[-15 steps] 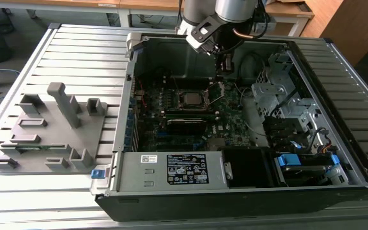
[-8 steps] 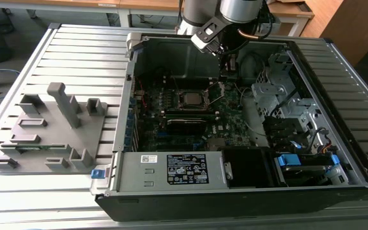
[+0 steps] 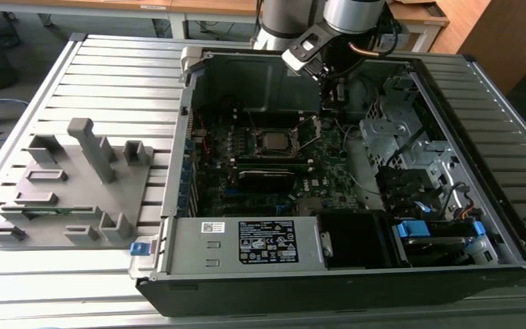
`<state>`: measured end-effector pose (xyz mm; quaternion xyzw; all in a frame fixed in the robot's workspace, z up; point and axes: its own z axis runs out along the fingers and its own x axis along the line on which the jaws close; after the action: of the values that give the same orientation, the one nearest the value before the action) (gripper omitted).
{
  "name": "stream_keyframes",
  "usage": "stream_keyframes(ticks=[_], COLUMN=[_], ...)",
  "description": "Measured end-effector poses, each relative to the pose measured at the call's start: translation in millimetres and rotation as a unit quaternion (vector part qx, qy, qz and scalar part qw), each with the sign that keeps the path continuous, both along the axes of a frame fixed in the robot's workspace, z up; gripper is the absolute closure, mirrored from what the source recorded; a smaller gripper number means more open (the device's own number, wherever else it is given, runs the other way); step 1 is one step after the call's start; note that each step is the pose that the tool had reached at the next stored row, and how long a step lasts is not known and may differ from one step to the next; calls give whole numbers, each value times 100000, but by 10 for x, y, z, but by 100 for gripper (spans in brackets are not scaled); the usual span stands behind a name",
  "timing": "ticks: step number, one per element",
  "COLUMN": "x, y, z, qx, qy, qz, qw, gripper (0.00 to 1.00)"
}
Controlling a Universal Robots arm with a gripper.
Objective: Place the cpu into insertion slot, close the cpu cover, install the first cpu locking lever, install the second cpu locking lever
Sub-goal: 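Close the cpu cover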
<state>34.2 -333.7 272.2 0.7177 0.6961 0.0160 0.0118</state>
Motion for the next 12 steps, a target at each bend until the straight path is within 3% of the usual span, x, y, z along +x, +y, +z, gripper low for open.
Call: stream_keyframes(ticks=[12], x=[28], y=[0], z=[0], qx=[0], qy=[-2], qz=[1], qw=[100000], gripper=[90])
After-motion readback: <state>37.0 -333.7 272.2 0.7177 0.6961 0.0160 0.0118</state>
